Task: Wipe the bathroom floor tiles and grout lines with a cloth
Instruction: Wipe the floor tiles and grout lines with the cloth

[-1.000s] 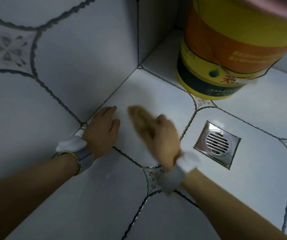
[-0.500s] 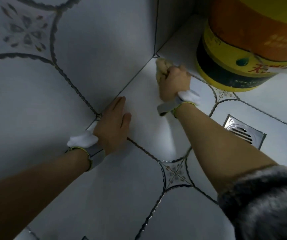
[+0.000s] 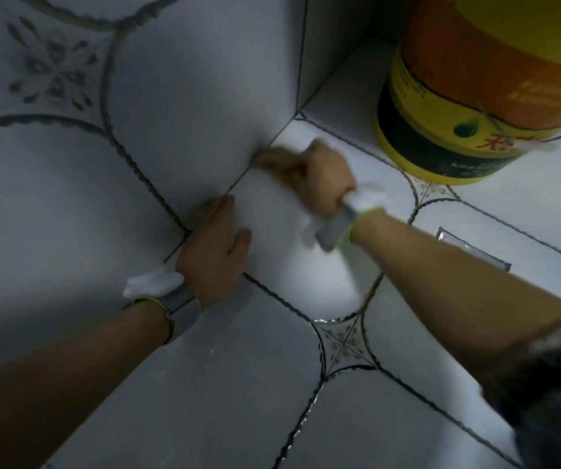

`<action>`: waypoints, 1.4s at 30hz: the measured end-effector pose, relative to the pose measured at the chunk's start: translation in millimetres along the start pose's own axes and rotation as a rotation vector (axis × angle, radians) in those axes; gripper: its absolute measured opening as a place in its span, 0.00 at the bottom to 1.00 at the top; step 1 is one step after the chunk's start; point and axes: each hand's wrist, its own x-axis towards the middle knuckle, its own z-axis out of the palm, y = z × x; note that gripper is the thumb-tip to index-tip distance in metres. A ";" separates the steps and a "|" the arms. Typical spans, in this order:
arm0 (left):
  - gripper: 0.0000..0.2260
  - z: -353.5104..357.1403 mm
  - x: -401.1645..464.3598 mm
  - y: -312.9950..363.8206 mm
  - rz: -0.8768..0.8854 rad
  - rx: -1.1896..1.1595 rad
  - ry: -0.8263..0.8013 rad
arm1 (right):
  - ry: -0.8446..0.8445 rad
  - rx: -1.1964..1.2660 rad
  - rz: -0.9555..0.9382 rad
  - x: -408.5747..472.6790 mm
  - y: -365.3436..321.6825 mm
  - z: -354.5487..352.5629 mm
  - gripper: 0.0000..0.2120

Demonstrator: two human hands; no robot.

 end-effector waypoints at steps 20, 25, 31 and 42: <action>0.45 55.5 -14.8 73.0 0.507 0.548 -0.362 | 0.046 0.018 0.041 -206.3 124.6 -78.3 0.09; 0.41 70.2 -4.8 108.0 0.581 0.599 -0.331 | 0.304 0.055 0.459 -252.2 136.4 -74.6 0.08; 0.28 120.8 -26.1 193.7 0.943 0.749 -0.541 | 0.084 0.125 0.073 -384.8 130.5 -78.2 0.10; 0.30 181.3 -63.3 268.1 1.036 0.913 -0.614 | 0.571 -0.139 1.308 -444.6 349.6 -178.1 0.16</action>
